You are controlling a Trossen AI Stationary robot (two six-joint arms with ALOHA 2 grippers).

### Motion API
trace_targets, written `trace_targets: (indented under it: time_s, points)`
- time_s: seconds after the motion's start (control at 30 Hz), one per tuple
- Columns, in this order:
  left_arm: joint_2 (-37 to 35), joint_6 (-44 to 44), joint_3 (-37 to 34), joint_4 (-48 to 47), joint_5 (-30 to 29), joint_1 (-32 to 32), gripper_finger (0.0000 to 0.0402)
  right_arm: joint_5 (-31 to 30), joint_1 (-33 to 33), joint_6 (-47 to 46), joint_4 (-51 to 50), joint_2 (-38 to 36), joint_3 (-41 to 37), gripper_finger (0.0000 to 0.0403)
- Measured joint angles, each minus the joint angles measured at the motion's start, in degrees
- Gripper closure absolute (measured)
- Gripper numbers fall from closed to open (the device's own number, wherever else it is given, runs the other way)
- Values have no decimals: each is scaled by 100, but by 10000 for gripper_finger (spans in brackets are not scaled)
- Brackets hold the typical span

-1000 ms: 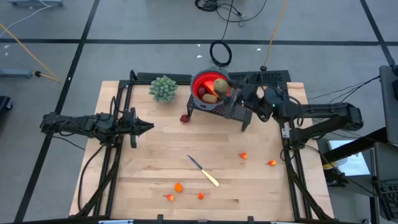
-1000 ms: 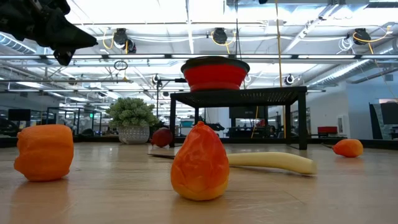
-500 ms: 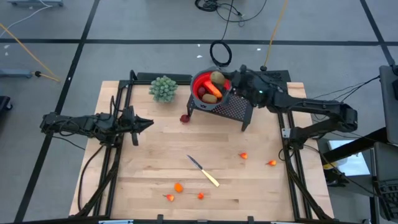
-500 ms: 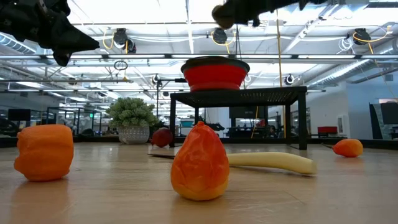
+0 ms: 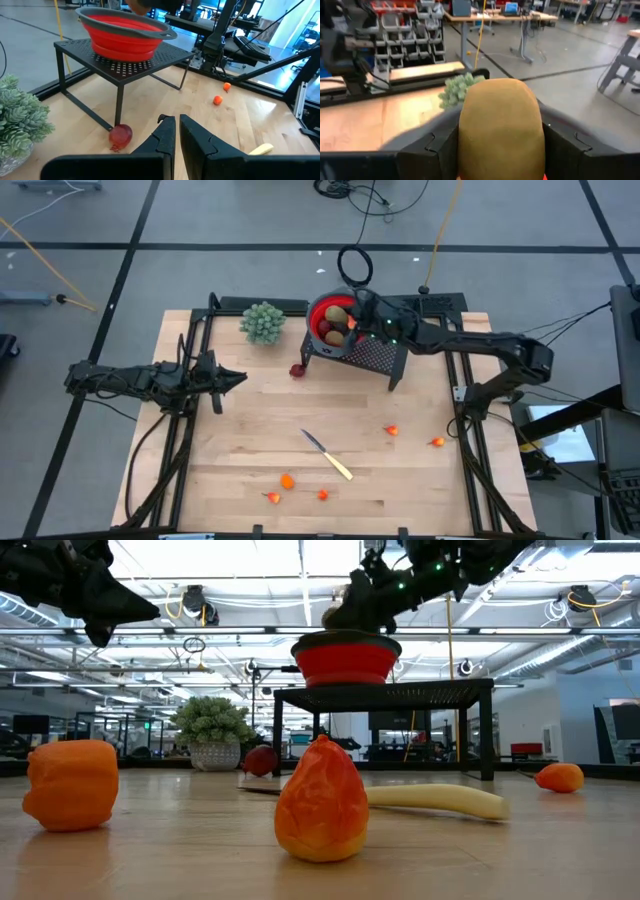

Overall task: Pick & Place Fruit
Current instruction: Put the brown kiwi into the red strainer bowl on the shelf

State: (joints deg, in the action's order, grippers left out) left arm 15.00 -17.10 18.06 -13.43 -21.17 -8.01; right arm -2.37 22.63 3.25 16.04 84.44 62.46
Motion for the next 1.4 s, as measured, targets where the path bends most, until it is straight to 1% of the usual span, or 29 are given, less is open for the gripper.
trace_targets:
  time_s: [0.13,0.47,0.63,0.77,0.93,1.07,1.2,1.4]
  points:
    - [-1,-2,0,0,0,0,378,269,91,-101,-14,152,0,197]
    - [0,-4,0,-7,0,0,378,315,215,-281,-180,260,-2,197]
    - [-1,8,0,-9,-98,0,378,718,352,-717,-253,263,-2,197]
    - [-2,27,0,-9,-190,0,378,812,445,-976,-276,263,-2,197]
    - [-2,40,0,-7,-192,0,378,876,494,-1026,-277,263,-2,196]
    - [-1,41,0,-7,-196,0,378,1192,494,-1012,-362,263,-2,184]
    - [-1,40,0,-7,-196,0,378,1183,490,-1006,-494,263,-2,166]
    - [-2,39,0,-6,-197,0,378,1167,494,-1005,-473,263,-2,155]
